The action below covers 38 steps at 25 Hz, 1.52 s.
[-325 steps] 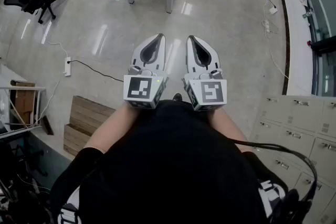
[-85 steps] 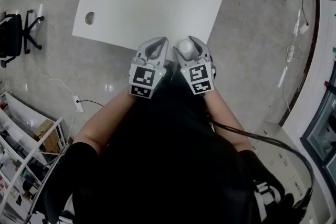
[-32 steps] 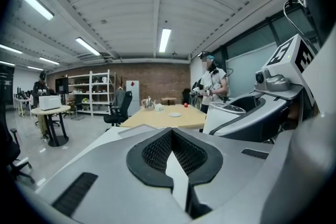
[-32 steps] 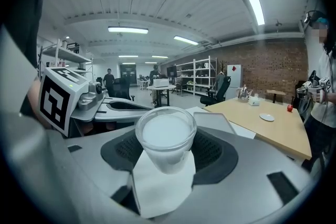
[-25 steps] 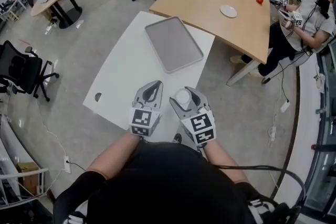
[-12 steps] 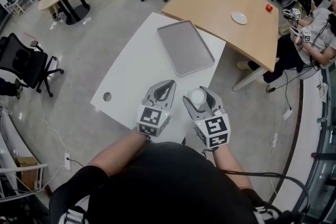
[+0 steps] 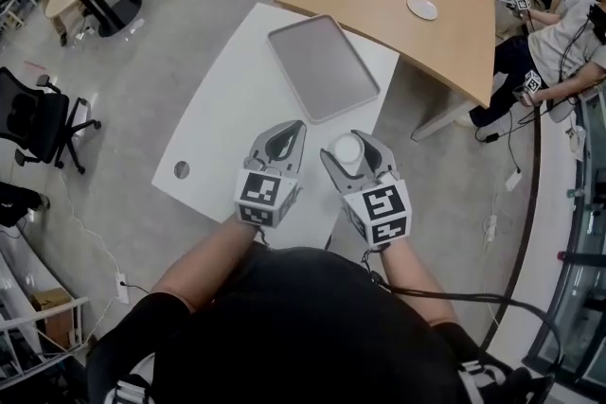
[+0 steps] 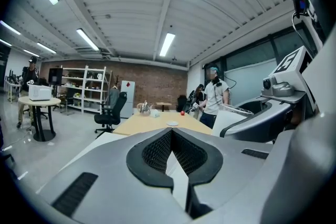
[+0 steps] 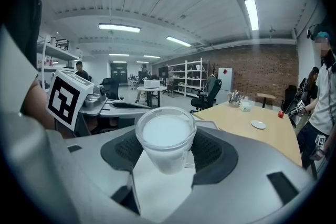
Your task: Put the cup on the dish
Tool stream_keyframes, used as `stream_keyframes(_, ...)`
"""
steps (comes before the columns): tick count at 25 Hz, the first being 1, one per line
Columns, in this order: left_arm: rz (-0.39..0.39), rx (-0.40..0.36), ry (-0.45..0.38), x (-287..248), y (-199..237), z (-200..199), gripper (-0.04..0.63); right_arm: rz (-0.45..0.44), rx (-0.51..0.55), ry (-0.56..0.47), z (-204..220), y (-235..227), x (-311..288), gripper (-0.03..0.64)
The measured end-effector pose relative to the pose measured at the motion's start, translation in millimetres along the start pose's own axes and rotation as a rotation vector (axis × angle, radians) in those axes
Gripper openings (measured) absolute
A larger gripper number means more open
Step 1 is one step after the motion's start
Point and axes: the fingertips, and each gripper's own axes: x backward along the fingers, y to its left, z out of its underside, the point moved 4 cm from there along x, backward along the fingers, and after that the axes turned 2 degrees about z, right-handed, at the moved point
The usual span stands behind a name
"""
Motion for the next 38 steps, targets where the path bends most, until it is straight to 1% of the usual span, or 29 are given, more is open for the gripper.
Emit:
stream_keyframes(8, -0.02, 0.005, -0.003, -42, 34, 3, 0.006, 0.018, 0.0, 0.004, -4, -36, -50, 0.236)
stream_keyframes(12, -0.023, 0.017, 0.018, -58, 48, 13, 0.006, 0.026, -0.013, 0.018, 2, -43, -70, 0.236)
stream_keyframes(16, -0.024, 0.017, 0.012, -85, 63, 21, 0.006, 0.034, -0.009, 0.011, 6, -55, -96, 0.238)
stream_keyframes(23, 0.006, 0.032, 0.03, -124, 68, 47, 0.006, 0.066, -0.029, 0.013, 21, -75, -126, 0.237)
stream_keyframes(25, -0.002, 0.037, 0.025, -133, 72, 53, 0.006, 0.074, -0.028, 0.004, 24, -81, -133, 0.237)
stream_keyframes(32, -0.026, 0.017, 0.016, -175, 83, 72, 0.006, 0.098, -0.04, -0.001, 46, -115, -157, 0.237)
stream_keyframes(34, -0.033, 0.005, 0.012, -180, 90, 81, 0.006, 0.102, -0.043, 0.003, 53, -118, -164, 0.237)
stream_keyframes(38, -0.059, 0.028, 0.014, -187, 104, 95, 0.006, 0.108, -0.047, 0.014, 68, -119, -180, 0.238)
